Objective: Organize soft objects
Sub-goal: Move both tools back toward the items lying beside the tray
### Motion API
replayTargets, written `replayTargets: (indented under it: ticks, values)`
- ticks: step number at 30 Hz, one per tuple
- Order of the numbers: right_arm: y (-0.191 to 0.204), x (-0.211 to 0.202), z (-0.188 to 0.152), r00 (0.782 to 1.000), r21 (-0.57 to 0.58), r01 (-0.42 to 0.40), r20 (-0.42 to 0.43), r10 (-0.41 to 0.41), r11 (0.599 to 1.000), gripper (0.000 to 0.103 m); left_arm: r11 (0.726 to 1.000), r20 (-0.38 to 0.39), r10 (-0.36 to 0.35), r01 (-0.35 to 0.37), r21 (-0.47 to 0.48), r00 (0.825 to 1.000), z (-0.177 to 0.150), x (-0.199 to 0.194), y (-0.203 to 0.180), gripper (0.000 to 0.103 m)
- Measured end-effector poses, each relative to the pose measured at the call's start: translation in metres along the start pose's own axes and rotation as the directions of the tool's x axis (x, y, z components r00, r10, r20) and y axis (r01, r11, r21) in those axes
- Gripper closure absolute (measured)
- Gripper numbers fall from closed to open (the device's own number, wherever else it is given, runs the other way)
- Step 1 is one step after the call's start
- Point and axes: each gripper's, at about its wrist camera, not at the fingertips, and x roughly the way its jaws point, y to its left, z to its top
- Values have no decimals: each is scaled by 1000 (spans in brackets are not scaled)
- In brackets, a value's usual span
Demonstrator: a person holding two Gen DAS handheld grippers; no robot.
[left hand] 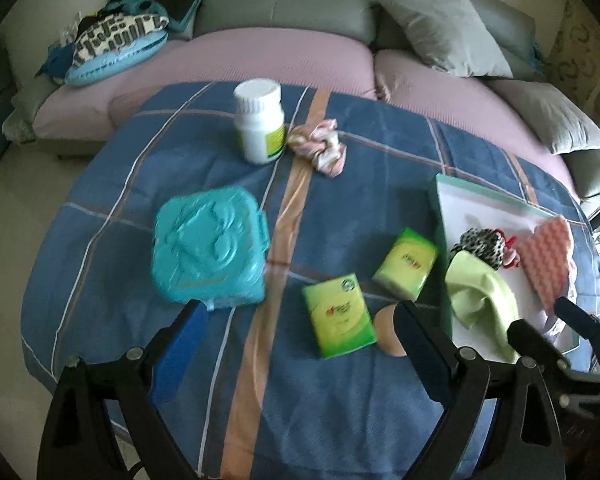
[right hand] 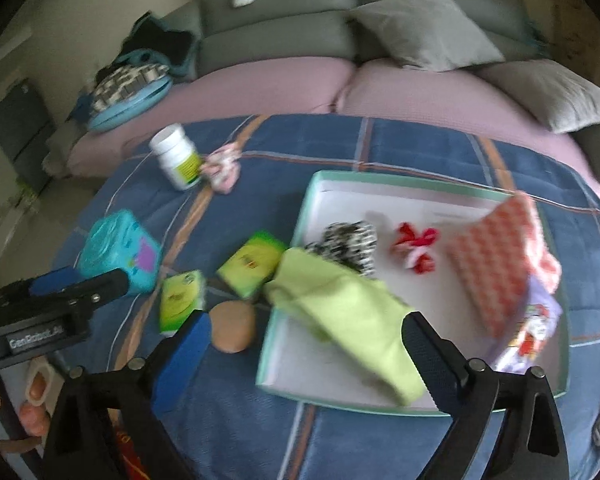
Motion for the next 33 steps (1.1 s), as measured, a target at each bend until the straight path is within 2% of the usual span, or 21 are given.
replayTargets:
  ticks: [4,9,23,30,33]
  values:
    - [17,10,-8,999,-43,-43,-30,42,998,12,1000,-47,2,-2,-9,999,-8,10,5,9]
    - [31,22,-16,994,-69,-95,-69,90,993,14,999,-98,-1,-2,-38,995,-14,21,11,9]
    - [51,57,-15,980,-152,-151,-150,128,977,33,996,-174,-41,26,-82,984,-10,55,9,9]
    - [62,66,-6,977,-189,-166,-164,135,968,34,992,-193,-68,45,-117,979,-9,65,15,9]
    - [66,69,-2,975,-209,-168,-179,132,963,42,991,-192,-74,51,-125,978,-7,68,17,9]
